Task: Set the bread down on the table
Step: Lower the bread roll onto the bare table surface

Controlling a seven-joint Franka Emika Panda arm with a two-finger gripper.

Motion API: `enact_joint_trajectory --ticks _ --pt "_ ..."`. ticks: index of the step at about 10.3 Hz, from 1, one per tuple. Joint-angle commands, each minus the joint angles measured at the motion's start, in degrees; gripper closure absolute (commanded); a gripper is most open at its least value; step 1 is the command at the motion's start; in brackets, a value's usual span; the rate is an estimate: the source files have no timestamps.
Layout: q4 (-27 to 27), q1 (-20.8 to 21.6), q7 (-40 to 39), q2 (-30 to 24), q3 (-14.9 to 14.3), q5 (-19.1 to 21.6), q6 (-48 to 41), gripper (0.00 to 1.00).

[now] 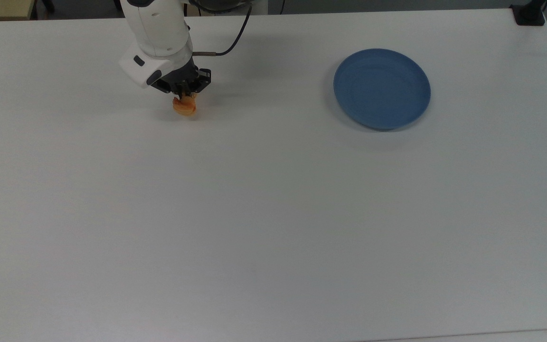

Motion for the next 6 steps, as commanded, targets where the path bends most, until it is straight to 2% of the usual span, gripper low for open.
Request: enact_joint_trajectory --ticks 1,6 --pt "-1.4 0.0 -3.0 -0.7 -0.2 -1.0 1.3 1.00" --pt "-1.3 0.2 -3.6 0.9 -0.2 -2.4 2.8 1.00"
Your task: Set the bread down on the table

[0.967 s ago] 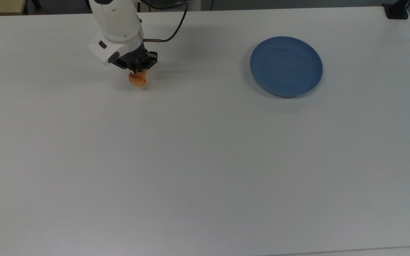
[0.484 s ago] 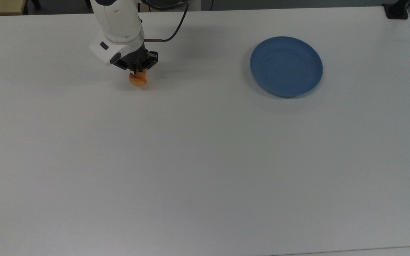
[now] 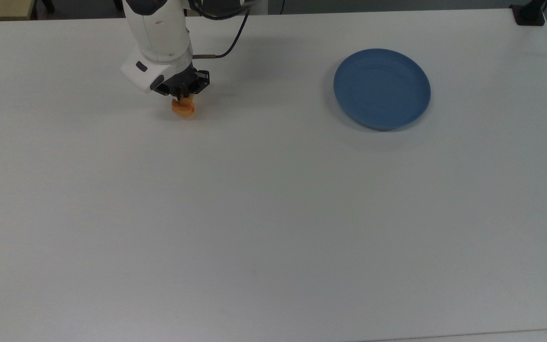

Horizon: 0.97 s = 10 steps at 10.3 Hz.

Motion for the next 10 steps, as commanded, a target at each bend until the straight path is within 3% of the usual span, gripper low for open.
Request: enact_joint_trajectory --ticks 1,4,5,6,8,10 --pt "-1.2 0.3 -1.2 -0.2 0.0 -0.7 2.3 0.93" --pt "-1.0 0.4 -0.8 0.8 0.1 -0.7 2.6 0.57" --pt "-0.9 0.5 -0.7 0.9 0.1 -0.7 2.6 0.35" --pt "-0.9 0.5 -0.5 1.3 0.1 -0.7 2.7 0.21" --pt "-0.9 0.3 -0.1 1.7 0.1 -0.7 4.0 0.00" --pt "-0.7 0.4 0.2 1.6 0.1 -0.7 4.0 0.00"
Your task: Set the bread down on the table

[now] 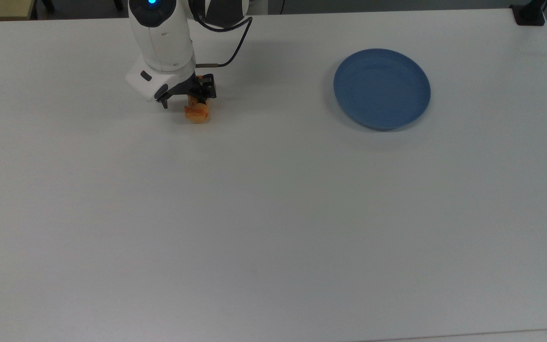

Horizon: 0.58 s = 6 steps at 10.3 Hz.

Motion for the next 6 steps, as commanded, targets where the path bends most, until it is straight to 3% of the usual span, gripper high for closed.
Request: enact_joint_trajectory --ticks 1,6 --pt "-0.6 0.3 0.2 -0.5 -0.1 -0.7 1.5 0.00" --pt "1.3 0.1 3.8 -1.4 -0.1 -0.7 0.6 0.00"
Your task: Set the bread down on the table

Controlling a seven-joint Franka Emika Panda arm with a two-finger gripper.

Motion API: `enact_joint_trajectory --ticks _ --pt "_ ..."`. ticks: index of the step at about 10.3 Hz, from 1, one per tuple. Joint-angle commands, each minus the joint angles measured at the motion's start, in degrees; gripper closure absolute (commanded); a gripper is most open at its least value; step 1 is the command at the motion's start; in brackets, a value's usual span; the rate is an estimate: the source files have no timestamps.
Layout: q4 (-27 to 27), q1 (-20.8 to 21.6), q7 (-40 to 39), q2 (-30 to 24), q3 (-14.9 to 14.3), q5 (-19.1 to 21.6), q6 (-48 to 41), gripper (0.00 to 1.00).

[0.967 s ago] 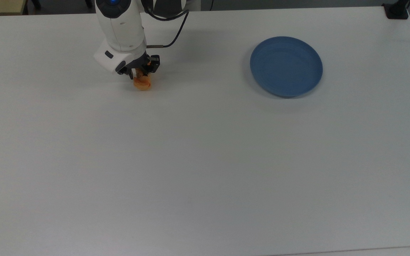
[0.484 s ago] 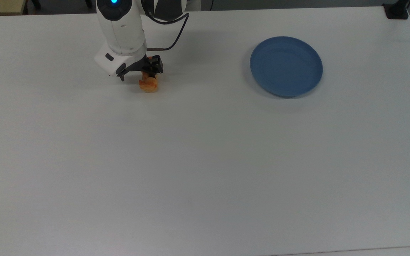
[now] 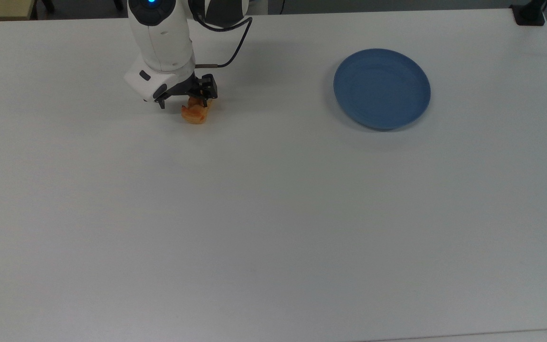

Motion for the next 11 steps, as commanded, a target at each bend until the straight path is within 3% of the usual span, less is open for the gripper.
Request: enact_joint_trajectory --ticks 1,4,6,8,11 --pt "2.5 0.1 3.8 -1.8 -0.1 -0.7 -2.3 0.00" --pt "15.0 -0.1 9.3 -4.3 0.4 0.2 -16.4 0.00" --pt "21.3 -2.2 14.6 -6.9 4.9 0.2 -25.8 0.00" --pt "21.4 -4.9 17.7 -9.9 7.0 0.2 -26.4 0.00" --pt "21.6 -5.8 18.2 -10.5 7.0 -0.6 -25.9 0.00"
